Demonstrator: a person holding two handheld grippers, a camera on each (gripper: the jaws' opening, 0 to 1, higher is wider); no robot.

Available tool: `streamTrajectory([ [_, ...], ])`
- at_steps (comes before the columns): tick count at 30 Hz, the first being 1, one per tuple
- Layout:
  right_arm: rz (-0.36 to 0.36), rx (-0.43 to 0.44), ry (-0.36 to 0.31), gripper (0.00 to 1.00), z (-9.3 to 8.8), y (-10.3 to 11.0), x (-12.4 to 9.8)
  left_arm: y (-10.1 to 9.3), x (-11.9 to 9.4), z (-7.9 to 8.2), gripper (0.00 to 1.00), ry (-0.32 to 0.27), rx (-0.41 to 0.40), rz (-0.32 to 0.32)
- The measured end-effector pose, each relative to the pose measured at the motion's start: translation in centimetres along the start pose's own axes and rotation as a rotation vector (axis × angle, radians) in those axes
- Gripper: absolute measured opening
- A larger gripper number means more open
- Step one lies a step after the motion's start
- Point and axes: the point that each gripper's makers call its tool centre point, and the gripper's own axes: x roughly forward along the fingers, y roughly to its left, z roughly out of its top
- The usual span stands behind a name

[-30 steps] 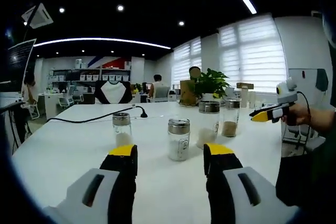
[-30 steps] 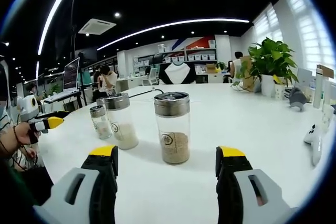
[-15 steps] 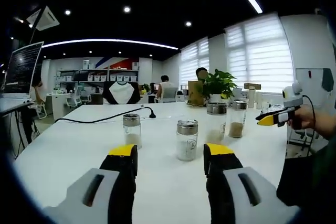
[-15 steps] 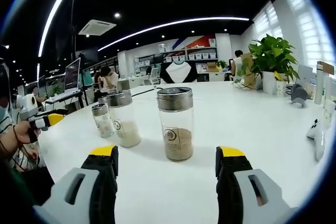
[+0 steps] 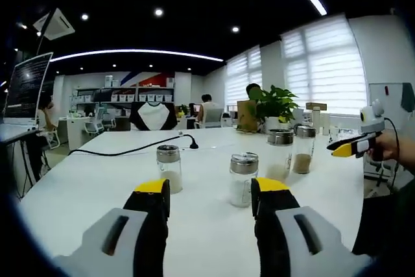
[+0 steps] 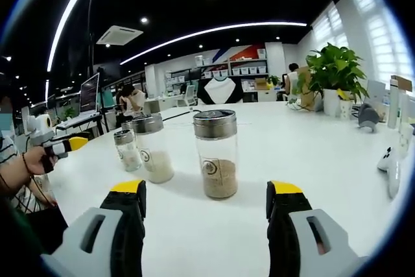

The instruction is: Rotate the seasoning bottle until the label or dispensing opening points toward the visible target arrow and the bottle remains upright within the marked orientation range

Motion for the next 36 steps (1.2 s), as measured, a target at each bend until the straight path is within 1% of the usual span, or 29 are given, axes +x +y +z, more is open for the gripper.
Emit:
streamTrajectory([
  [3,-0.001,0.003,0.001,0.77,-0.1,-0.1,-0.1,0.8,1.0,-0.1,0.53,0.006,0.015,0.013],
  [6,-0.002,0.002,-0.001,0.77,0.0,-0.2,-0.1,1.8,2.1,-0.3,0.53,0.011,0.009,0.028],
  [8,-0.002,0.002,-0.002,0.77,0.0,-0.2,-0.1,2.4,3.1,-0.7,0.52,0.008,0.024,0.028],
  [10,-0.001,0.002,-0.001,0.77,0.0,-0.2,-0.1,3.0,4.1,-1.7,0.54,0.038,-0.002,0.025],
  [11,-0.002,0.001,-0.001,0.77,0.0,-0.3,-0.1,3.4,4.6,-2.0,0.54,0.037,0.012,0.034],
  [13,-0.005,0.002,-0.004,0.77,0.1,-0.4,-0.2,4.0,5.3,-2.7,0.55,0.060,0.021,0.041],
  [15,-0.011,0.004,-0.005,0.77,0.2,-0.6,-0.2,4.2,5.7,-3.0,0.55,0.061,0.017,0.029],
  [16,-0.011,0.001,-0.002,0.77,0.1,-0.6,-0.2,4.2,6.1,-3.2,0.55,0.067,-0.001,0.018],
  [20,-0.016,0.003,-0.001,0.77,0.1,-0.8,-0.2,5.0,6.9,-3.6,0.55,0.073,-0.005,0.031],
  [24,-0.014,0.004,0.006,0.77,-0.1,-0.8,-0.1,6.1,8.1,-3.7,0.54,0.074,-0.006,0.051],
  [32,-0.010,0.009,0.009,0.77,-0.3,-0.9,0.1,7.1,10.9,-3.3,0.54,0.073,0.014,0.063],
  [35,-0.011,0.010,0.009,0.76,-0.4,-0.9,0.1,7.4,12.0,-3.3,0.55,0.087,0.027,0.059],
  [36,-0.011,0.012,0.010,0.76,-0.4,-1.0,0.2,7.6,12.4,-3.3,0.54,0.087,0.029,0.068],
])
